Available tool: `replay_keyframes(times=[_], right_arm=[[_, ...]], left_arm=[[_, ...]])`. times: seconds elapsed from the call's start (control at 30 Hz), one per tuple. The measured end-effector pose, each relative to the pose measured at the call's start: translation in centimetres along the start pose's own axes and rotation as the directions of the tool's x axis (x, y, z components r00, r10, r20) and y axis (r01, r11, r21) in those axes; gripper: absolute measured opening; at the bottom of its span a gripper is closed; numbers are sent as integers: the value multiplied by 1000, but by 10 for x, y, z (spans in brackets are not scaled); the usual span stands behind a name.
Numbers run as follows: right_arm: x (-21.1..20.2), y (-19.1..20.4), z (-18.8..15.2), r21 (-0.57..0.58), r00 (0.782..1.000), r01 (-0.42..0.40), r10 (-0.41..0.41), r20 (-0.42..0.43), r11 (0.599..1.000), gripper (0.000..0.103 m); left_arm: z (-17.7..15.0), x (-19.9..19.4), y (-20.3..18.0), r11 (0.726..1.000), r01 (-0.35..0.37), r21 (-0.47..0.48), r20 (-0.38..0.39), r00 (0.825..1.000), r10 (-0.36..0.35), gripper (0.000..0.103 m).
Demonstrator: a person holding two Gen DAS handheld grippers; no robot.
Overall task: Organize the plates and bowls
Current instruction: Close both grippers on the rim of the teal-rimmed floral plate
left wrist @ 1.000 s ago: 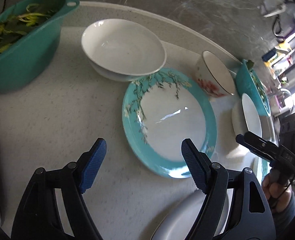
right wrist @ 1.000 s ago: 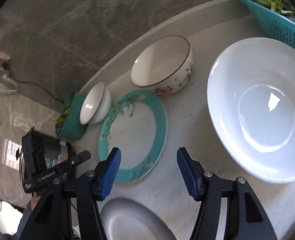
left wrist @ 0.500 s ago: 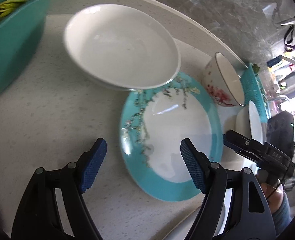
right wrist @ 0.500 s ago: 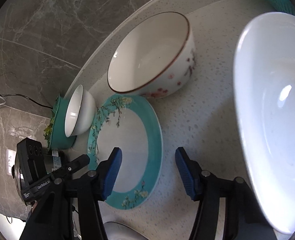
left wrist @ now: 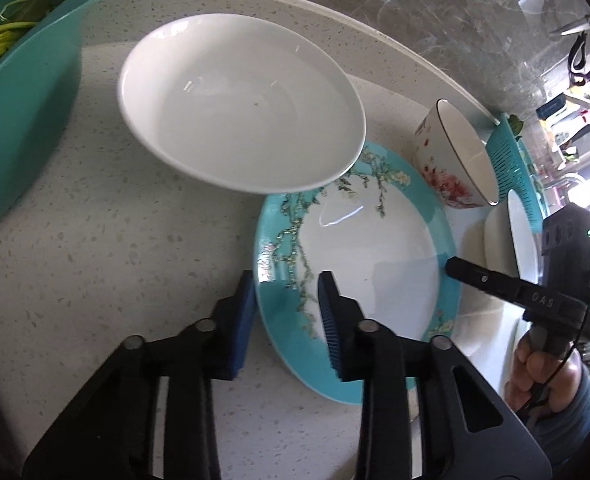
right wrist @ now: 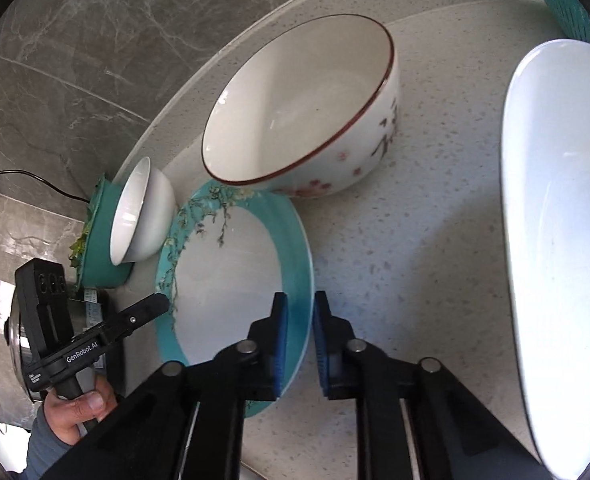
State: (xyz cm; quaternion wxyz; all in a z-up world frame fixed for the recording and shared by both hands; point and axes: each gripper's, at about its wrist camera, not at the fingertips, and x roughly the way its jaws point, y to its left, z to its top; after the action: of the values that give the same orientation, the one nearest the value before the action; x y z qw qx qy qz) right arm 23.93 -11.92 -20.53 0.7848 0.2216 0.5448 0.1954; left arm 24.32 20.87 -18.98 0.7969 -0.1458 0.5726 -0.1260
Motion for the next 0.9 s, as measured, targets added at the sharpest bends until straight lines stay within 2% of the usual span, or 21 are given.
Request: replay_keyframes(times=[0.1, 0.17, 0.23, 0.53, 0.73, 0.9], right_arm=[[-1, 2, 0, -24, 1000, 25, -25, 4, 999, 14], [0, 6, -1, -53, 999, 50, -50, 9, 997, 14], [-2, 7, -2, -69, 998, 68, -67, 17, 995, 14], [-16, 20, -7, -113, 996, 83, -78, 44, 990, 14], [-35, 27, -24, -118, 997, 64, -58, 57, 991, 15], [-65, 36, -46, -134, 995, 57, -46, 86, 989, 15]], left_arm=[[-5, -1, -1, 999, -32, 8, 20, 999, 32, 20], [-9, -2, -9, 994, -92, 64, 32, 995, 90, 18], [-15, -2, -15, 990, -111, 88, 37, 993, 108, 18], [-31, -10, -15, 996, -68, 50, 34, 997, 67, 17], [-44, -43, -32, 996, -64, 70, 74, 996, 58, 17], [-69, -70, -49, 994, -52, 96, 99, 994, 43, 17]])
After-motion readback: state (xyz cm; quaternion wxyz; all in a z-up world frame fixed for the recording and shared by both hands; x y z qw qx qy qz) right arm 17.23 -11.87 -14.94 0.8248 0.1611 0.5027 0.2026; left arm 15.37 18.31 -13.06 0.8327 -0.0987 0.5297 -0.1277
